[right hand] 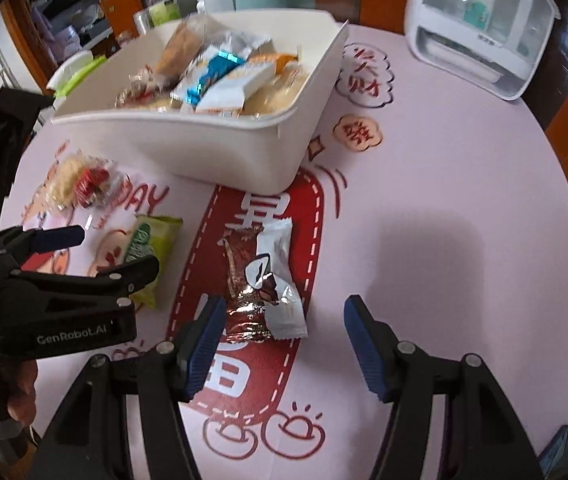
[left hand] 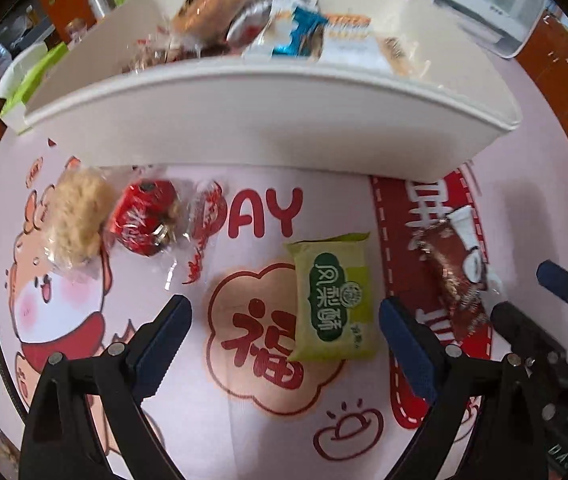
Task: Organize snacks
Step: 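Grasp the green biscuit pack with left tool while right tool grasps the chocolate wrapper, then carry both snacks into the white tray and open both tools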
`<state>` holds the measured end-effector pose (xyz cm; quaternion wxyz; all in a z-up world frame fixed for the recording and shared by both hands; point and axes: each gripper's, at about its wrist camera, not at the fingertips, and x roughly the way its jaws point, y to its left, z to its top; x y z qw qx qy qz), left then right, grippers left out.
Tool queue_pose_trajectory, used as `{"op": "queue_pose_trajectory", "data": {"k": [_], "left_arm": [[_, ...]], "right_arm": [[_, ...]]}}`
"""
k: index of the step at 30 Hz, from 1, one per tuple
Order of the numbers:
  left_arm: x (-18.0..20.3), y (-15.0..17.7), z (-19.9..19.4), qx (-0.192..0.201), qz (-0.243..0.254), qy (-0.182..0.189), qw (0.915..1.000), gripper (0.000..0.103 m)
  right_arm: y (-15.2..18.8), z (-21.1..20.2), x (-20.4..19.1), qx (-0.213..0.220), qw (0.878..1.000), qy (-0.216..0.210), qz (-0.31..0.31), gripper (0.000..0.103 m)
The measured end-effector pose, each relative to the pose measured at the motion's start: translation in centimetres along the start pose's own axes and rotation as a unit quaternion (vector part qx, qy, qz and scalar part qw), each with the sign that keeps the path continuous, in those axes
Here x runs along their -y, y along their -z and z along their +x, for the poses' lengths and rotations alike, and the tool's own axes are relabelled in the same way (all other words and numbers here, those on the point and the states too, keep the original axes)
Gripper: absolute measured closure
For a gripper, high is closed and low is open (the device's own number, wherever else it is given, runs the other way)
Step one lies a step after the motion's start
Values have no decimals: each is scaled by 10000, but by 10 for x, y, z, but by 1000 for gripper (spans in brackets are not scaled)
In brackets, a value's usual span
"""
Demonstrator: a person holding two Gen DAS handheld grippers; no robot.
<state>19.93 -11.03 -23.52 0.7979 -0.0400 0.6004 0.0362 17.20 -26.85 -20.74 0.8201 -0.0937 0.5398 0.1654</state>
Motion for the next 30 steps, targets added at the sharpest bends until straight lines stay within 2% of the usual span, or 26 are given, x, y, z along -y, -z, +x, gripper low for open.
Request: {"op": "queue_pose_trajectory", "data": {"k": [7,14,16,19,20,21,25,26,30], "left_arm": [[1,-3,18,-186,-158,71,9997,9],[-2,-3,22,-122,-194,-88,9997,16],[-2,-1,21,-56,-163,-70,9998,21],[3,3,13,93,-3,-30,10000,45],[5,4,10,134,52,-18,9999,61],[7,6,7,165,111,-25,9998,67],[9,9,4,174,178,-26,9997,68],[8,10,3,150,186,-19,9997,68],[7,22,-3,73,222,7,9997,68]], "right_arm": [[-4,22,-5,-138,9998,-35,-134,45],[-6,36,-9,-156,9995,2,-260,50],[-5,37,-10,-135,9994,28,-311,50],[-3,37,-12,-85,9992,84,-386,51],[-2,36,-13,-54,9991,60,-413,57],[-2,35,-14,-20,9991,42,-432,65],[0,33,-15,-16,9993,-27,-382,71],[1,32,-15,-22,9993,-92,-368,89],[4,29,-16,-285,9984,-430,-244,91]]}}
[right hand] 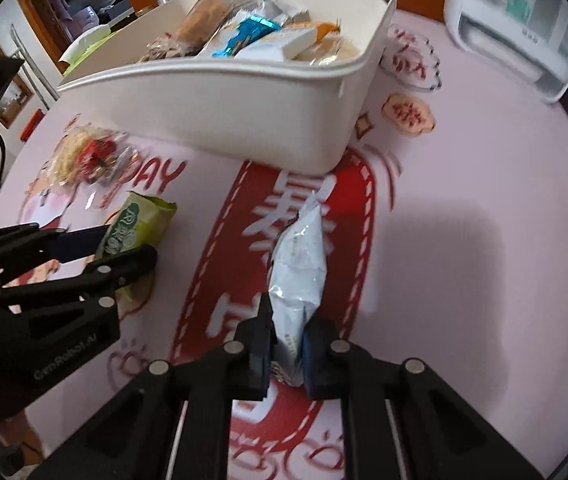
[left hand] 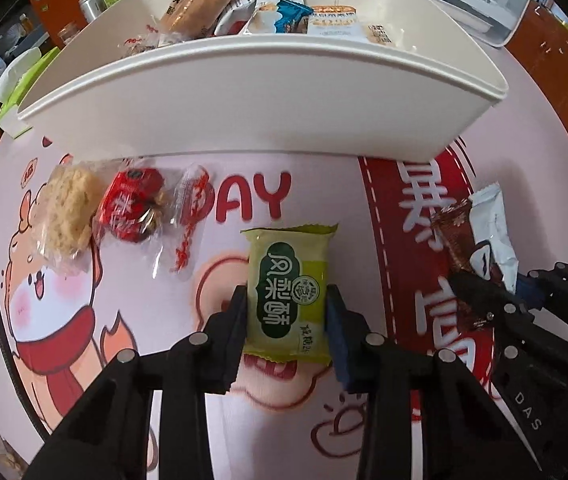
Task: Organize snacks
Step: 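Carry both snacks into the white tray and open both tools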
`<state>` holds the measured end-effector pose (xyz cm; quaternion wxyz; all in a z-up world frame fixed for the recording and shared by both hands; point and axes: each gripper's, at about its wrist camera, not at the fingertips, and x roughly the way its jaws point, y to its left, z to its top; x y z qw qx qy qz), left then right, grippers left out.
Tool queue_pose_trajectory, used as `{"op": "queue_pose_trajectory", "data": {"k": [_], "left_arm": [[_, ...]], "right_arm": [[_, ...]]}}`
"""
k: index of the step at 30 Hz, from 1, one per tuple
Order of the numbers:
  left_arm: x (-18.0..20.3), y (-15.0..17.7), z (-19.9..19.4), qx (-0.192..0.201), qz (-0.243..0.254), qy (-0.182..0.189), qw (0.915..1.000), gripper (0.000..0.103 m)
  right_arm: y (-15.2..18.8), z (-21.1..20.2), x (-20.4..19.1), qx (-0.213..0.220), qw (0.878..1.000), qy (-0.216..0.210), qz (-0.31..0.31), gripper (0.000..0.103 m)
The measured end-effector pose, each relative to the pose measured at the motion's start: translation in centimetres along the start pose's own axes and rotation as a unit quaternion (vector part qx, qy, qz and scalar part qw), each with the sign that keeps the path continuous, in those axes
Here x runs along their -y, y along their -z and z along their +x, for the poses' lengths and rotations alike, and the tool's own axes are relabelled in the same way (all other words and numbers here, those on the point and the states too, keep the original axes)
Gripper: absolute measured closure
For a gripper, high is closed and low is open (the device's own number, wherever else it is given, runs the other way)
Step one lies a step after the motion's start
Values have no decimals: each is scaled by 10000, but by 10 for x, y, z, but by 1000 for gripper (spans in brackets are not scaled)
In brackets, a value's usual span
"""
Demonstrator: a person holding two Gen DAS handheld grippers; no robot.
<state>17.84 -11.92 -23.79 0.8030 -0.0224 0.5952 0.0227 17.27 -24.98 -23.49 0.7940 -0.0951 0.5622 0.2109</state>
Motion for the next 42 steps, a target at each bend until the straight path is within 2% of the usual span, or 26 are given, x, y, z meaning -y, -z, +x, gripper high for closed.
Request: {"op": "queue_pose_trajectory", "data": {"k": [6,11,14,19,25,31,36,42], "left_arm": [[-10,27,-27,24,78,63,9999,68],[-29,37,-63,148,-35,189,9997,68],[-38,39,-90,315,-77,267,9991,68],[-47,17,-125,599,-90,405,9973,68],[-51,-14,-181,1169,91,484,9919,68],[-62,-53,-238,1879,348,332,9810,68],[-77,-92,-279,2487,382,295,9674,68],[-84,-133,-292,2821,583,101,9576,67]], "right_arm": [[22,-22,-14,11,9994,-357,15,92],[32,-59,-25,293,9965,-782,52,92],[29,-80,-30,501,9947,-893,70,92],[9,-115,-42,949,9910,-943,26,92],[-24,-157,-56,1561,9836,-907,-27,92],[-61,-196,-61,2123,9753,-609,-72,92],[-96,-219,-64,2501,9676,-341,-40,92],[-134,-227,-68,2741,9617,17,42,91]]}}
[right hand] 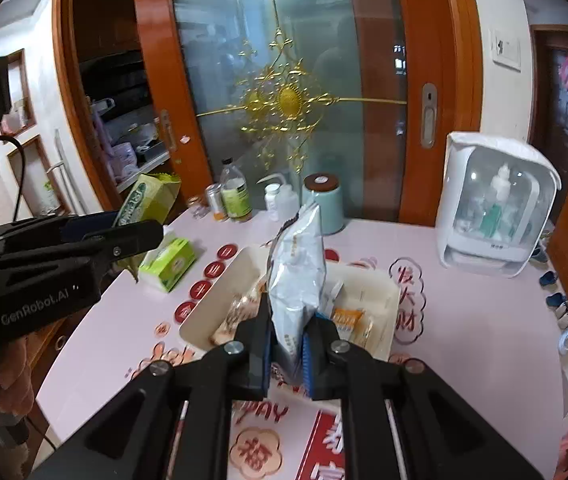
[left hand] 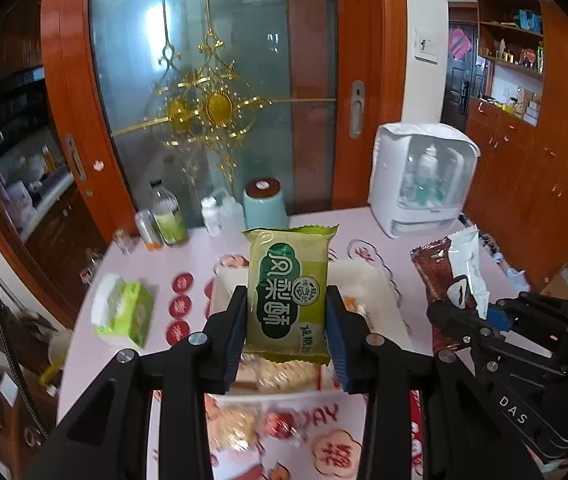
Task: Organize snacks
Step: 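Carry both snacks into the white tray and open both tools, then move both tools back toward the last two snacks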
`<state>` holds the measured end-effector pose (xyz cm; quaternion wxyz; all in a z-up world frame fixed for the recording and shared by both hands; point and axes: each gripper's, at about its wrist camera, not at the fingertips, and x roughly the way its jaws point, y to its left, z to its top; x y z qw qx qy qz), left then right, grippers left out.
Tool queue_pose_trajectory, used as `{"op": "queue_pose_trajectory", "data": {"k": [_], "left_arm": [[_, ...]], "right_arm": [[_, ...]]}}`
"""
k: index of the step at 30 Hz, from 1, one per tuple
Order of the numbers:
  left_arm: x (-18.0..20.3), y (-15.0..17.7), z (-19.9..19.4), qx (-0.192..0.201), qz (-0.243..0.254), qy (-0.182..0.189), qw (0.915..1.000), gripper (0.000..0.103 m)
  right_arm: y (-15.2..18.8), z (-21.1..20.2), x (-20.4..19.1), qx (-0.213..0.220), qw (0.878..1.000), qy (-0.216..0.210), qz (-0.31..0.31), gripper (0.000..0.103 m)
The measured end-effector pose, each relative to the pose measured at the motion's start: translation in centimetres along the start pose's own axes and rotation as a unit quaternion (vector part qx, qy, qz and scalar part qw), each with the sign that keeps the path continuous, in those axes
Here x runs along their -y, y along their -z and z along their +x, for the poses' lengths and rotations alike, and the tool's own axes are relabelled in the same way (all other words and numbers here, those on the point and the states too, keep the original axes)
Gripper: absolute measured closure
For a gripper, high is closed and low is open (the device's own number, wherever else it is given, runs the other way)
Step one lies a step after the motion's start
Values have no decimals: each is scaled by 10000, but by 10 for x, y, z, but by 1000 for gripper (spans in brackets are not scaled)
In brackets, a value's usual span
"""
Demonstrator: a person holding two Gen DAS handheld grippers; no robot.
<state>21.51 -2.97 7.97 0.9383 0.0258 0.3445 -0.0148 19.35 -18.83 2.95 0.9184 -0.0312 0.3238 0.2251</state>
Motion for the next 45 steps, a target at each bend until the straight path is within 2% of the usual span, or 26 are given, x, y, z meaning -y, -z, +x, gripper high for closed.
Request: {"op": "queue_pose_trajectory", "data": {"k": [8,9,10,11,12,13,15,17,19,28,37,45], "left_arm": [[-10,-9,58,-273,117,-33,9996,64],[-10,-7,66,-312,137,-70,9994,56],[-10,-5,74,-354,167,-110,9992,48],[-10,0,86,-422,236,-157,9987,27],[-10,3,93,-458,276,-201,9984,11],[-10,7,100,-487,310,-229,9981,8],[-13,16,114,-648,314,-240,9971,8],[-18,25,126,-905,221,-215,9954,8],[-23,32,129,-993,92,-178,9949,8],[-43,43,117,-1000,-159,-178,9947,8],[-48,62,104,-1121,-132,-277,9932,8],[-44,85,77,-1032,0,-327,9941,8]], "right_arm": [[-5,55,10,-310,9976,601,163,88],[-3,63,13,-359,9973,610,218,85],[-1,73,17,-417,9968,627,274,77],[2,81,20,-481,9959,694,309,65],[4,87,22,-534,9952,758,317,59],[8,96,23,-626,9940,846,305,50],[16,106,24,-782,9917,967,313,49],[24,113,26,-972,9901,942,379,49],[31,116,28,-1081,9890,904,458,49],[45,114,17,-1232,9871,861,551,49],[57,104,-1,-1228,9881,665,641,49],[69,85,-19,-1107,9903,467,698,49]]}}
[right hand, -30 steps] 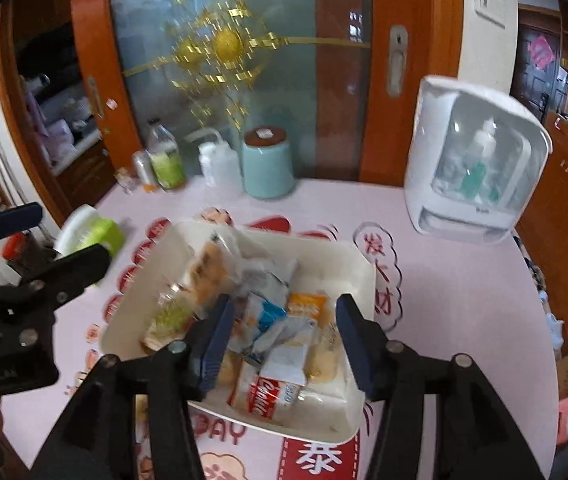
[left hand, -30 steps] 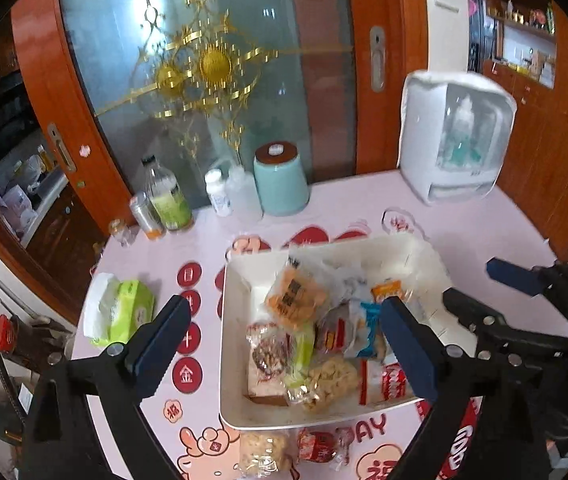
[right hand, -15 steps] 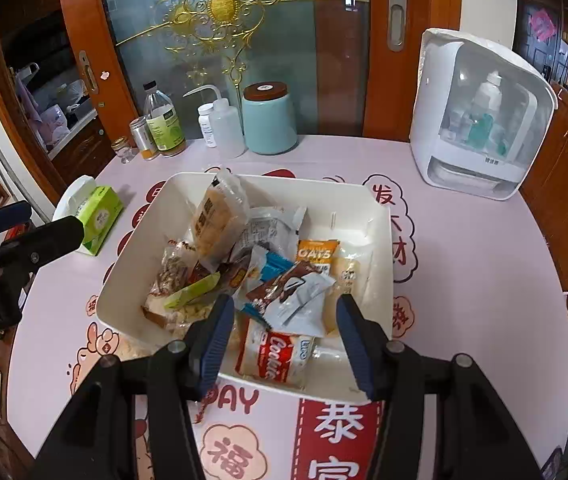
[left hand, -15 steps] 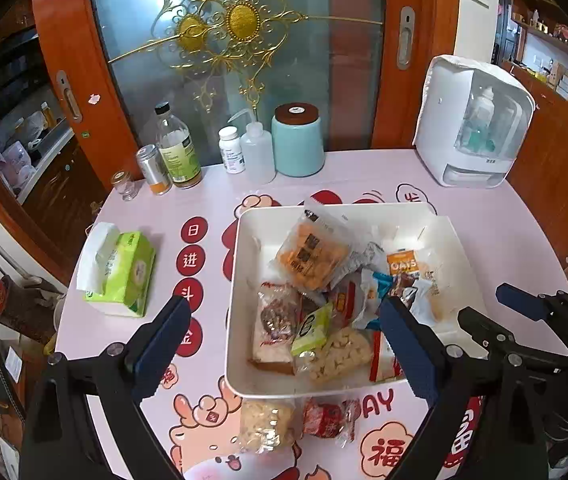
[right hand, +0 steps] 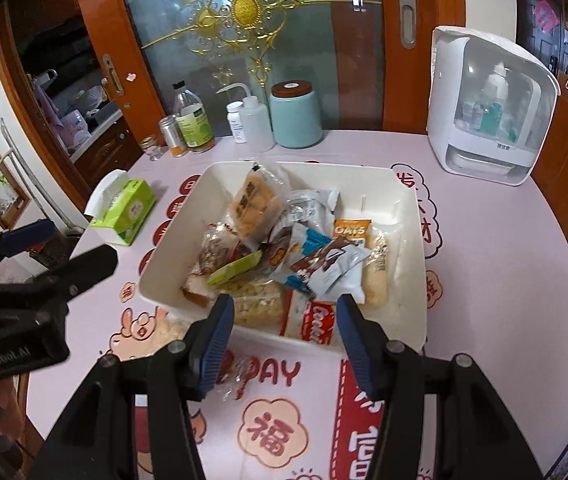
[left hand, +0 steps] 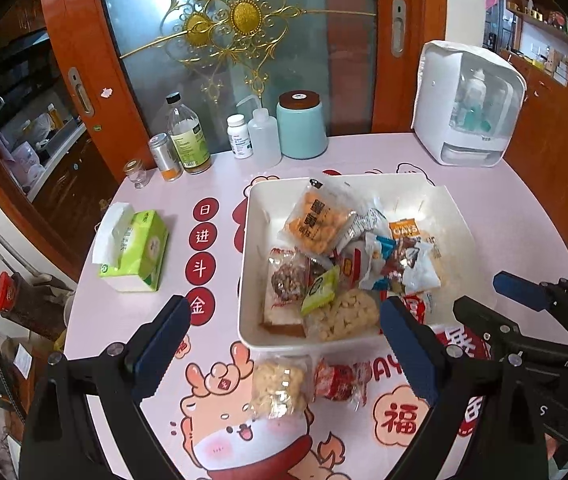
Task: Organize snacks
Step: 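Move both tools back toward the last two snacks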
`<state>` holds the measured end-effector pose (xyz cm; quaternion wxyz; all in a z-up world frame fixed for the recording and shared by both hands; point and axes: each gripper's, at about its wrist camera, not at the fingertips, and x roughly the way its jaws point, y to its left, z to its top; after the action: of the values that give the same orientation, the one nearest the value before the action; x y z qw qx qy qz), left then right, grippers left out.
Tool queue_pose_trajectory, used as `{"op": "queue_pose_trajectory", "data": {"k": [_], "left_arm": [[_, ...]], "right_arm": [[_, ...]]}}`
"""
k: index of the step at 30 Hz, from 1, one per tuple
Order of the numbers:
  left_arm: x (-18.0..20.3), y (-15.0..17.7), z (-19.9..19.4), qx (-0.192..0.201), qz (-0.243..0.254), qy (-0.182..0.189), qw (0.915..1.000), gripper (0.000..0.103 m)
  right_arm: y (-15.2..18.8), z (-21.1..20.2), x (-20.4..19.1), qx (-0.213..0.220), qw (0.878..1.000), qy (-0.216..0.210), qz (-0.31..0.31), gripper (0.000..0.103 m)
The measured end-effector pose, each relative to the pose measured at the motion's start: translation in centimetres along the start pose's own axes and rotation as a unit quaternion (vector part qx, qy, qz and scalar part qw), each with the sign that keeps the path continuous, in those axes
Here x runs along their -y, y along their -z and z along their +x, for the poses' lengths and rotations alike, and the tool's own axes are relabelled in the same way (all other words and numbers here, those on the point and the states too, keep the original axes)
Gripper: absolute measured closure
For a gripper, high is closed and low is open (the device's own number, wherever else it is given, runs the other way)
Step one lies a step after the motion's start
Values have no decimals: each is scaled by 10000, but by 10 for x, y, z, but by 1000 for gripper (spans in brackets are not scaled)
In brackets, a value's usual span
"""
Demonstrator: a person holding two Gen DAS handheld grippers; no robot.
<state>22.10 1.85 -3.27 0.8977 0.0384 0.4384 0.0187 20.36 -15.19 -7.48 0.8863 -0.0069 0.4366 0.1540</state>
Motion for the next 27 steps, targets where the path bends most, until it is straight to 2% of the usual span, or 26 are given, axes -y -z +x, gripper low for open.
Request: {"op": "queue_pose_trajectory", "data": {"k": [7,11,16,27], "left_arm": [[-4,31,-19,106,45,-121,9999,8],[-11,49,-20,33,11,-124,9999,8],[-25,78,2,-375,-72,-144,9992,8],[-51,112,70,-1099,-125,-212,9936,8]], "right_arm": [[25,-15,-20,92,9998,-153,-108,49],[44,-10,-33,-62,9993,-226,-305,49],[70,13,-41,-462,9977,-285,-396,49],[97,72,-37,-1086,9924,-558,177,49]]}}
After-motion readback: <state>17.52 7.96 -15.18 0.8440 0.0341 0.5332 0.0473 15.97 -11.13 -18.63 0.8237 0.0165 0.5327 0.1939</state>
